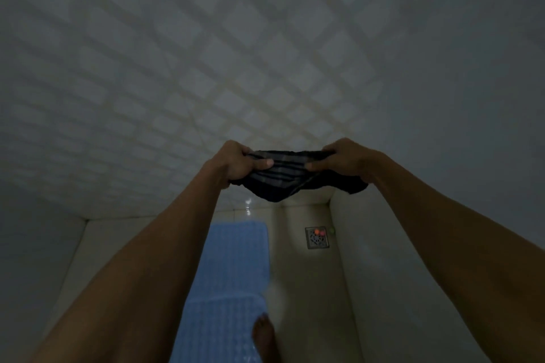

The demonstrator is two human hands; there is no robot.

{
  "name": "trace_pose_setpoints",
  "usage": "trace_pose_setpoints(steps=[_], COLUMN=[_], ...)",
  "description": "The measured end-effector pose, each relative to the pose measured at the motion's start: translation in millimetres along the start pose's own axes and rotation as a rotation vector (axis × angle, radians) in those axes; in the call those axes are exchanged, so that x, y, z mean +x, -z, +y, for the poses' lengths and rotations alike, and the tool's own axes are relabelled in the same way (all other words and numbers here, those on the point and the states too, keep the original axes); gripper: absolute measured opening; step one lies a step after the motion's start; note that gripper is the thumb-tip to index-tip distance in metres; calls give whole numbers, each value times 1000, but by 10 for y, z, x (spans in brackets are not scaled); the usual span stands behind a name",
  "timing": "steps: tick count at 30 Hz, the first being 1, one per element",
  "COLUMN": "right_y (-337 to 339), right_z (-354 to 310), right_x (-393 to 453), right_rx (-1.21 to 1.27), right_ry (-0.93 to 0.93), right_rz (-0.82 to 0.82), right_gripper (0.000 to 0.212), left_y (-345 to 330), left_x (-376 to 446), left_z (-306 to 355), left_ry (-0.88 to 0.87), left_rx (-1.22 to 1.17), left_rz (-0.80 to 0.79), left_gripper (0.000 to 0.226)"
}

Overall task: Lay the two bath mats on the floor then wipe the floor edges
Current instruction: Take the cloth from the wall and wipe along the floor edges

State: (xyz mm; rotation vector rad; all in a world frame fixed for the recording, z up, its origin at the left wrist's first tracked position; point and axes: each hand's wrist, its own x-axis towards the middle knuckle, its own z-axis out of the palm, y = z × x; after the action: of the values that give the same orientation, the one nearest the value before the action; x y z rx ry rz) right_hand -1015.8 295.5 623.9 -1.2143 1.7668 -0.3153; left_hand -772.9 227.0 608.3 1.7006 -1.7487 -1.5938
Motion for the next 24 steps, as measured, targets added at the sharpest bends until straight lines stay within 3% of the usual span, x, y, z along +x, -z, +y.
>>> trace_pose_setpoints(steps=[3,7,11,13,18,24], right_y=[-212,-567,-932,-1146,-1955,-2853], right_z=[171,572,1176,1508,2496,3707], right_x=[410,1013,1732,2078,3042,4026], right_rx=[8,263,311,389,441,283], right_ry=[-39,-133,-214,-253,-200,-29], right_rz=[-90,-137,-120,-113,110,248], right_gripper=[54,35,48,45,62,46], left_y=[-56,-253,-599,-833,-1659,-2481], left_x=[347,803,1363,1686,2596,3540], left_z=[-341,-822,-1424,-1762,-2772,-4031], left_ry=[38,115,201,225,226,162], left_rx=[-43,-48,-154,-188,-143,9], left_rz=[-32,-41,-9,17,250,401], left_gripper=[39,41,46,52,62,54])
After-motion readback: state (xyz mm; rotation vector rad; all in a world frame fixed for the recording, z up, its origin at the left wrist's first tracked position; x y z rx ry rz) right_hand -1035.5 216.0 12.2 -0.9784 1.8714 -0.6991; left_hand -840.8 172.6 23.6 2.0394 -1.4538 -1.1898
